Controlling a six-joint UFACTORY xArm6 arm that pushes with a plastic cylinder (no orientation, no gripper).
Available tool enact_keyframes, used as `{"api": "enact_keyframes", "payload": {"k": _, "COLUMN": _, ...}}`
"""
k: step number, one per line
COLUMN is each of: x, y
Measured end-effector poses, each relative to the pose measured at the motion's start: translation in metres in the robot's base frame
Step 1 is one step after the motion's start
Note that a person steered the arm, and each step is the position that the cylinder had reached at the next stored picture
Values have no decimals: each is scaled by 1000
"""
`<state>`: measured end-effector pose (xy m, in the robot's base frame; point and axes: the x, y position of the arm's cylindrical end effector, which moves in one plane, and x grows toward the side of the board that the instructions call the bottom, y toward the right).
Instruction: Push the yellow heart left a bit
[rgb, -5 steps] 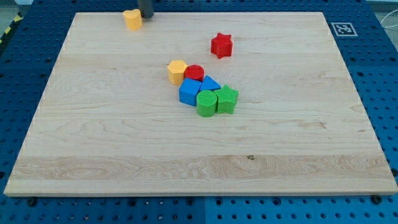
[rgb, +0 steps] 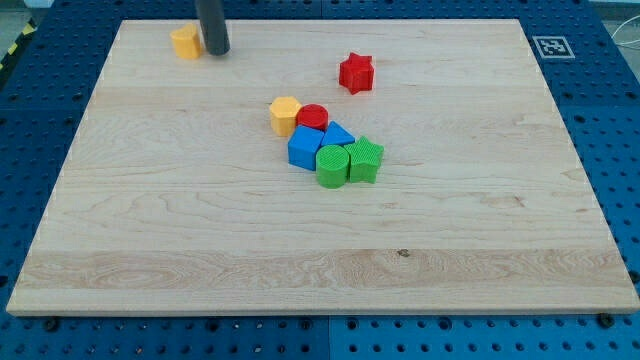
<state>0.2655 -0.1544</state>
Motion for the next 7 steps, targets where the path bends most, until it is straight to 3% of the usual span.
{"api": "enact_keyframes", "payload": {"k": 5, "x": -16, "y": -48}}
{"api": "enact_keyframes", "payload": {"k": 6, "x": 15, "y": -48}}
{"api": "enact_keyframes", "payload": {"k": 7, "x": 75, "y": -41}}
